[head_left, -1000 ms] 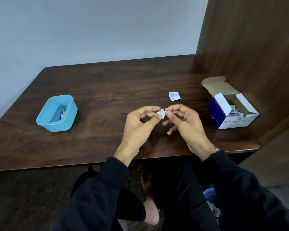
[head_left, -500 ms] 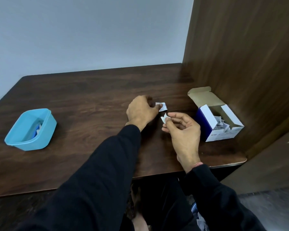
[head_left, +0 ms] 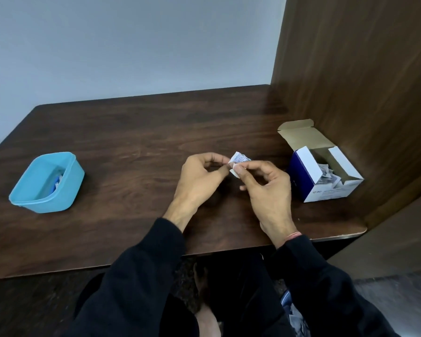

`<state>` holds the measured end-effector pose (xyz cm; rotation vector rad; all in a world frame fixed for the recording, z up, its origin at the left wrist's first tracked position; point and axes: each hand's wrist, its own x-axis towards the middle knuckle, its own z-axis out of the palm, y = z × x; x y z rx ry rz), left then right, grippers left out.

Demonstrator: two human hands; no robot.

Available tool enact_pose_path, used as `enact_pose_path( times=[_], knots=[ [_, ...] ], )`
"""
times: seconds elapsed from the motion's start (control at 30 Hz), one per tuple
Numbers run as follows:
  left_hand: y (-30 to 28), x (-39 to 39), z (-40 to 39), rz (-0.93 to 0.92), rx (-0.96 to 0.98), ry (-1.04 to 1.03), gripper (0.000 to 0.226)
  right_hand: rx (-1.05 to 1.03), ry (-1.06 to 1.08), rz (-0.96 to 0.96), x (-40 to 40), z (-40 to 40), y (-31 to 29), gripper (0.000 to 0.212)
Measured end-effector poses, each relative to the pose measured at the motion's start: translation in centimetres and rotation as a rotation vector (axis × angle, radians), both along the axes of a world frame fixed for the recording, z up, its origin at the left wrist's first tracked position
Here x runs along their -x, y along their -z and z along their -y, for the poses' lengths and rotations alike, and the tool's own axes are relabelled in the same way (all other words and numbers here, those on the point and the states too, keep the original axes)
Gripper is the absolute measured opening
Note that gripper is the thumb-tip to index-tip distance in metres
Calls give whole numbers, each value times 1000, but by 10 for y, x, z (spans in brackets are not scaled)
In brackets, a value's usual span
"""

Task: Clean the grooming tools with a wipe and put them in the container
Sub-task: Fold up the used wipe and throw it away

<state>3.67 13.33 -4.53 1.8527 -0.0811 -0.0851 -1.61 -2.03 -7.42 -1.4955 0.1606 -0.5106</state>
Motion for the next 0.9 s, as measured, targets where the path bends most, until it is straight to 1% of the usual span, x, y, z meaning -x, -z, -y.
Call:
enact_pose_path(
  times=[0.07,0.13,0.2,0.3,0.43,0.5,0.7,0.9],
  knots=[
    [2,14,-11,-19,80,19,3,102,-5,8,1,2,1,14],
    [3,25,-19,-2,119,35,10,154,-24,-9,1,3,1,14],
    [6,35,-24,51,128,75,17,118,-92,-21,2,2,1,13],
    [9,42,-25,94,106,95,18,56,-141,-35,6,-2,-4,11],
    [11,43,-24,110,103,76,16,14,-135,-23,9,-2,-8,28],
    [10,45,-24,122,114,68,14,11,-129,-33,9,-3,-8,32],
    [12,46,-23,145,125,60,15,31,-158,-49,10,-3,-10,22],
    [12,45,-26,129,126,42,14,9,-188,-55,11,-3,-11,23]
  ],
)
